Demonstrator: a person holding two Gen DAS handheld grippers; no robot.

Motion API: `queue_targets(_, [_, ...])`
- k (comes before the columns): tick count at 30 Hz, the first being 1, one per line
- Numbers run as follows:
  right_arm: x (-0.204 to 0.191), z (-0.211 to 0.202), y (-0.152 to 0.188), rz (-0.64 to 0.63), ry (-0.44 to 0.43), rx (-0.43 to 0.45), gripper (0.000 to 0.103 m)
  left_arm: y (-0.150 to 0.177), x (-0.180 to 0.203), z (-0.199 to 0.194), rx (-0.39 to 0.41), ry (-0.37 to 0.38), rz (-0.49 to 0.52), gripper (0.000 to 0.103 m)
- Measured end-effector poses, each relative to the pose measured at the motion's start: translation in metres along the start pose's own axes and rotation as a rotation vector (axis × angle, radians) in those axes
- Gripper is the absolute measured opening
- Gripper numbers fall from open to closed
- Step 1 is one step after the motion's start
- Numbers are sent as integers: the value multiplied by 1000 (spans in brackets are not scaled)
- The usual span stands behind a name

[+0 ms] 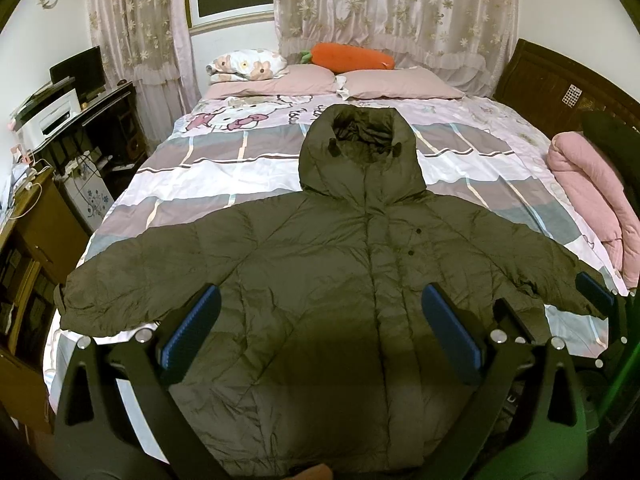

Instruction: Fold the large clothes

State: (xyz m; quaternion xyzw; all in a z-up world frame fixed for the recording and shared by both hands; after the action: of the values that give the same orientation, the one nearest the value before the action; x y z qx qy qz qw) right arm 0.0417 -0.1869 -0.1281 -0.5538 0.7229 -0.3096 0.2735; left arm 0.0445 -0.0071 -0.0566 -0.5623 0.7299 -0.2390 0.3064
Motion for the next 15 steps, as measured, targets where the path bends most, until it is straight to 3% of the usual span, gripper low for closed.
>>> queue_targets(15, [0, 0, 0, -2, 1, -4, 102, 1, -1, 0, -2, 0, 0, 101])
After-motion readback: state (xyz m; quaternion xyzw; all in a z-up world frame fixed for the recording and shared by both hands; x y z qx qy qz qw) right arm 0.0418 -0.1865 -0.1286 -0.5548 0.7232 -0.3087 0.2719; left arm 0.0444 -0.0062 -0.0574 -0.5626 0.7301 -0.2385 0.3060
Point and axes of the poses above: each gripper's, at about its wrist camera, not at the fingertips, and z roughly the way its jaws point, x to its right, y to its underside, the point moved 6 cm from there along z, roughly the way its jaws point, and after that the axes turned 13 degrees about z, right-handed, at the moved point
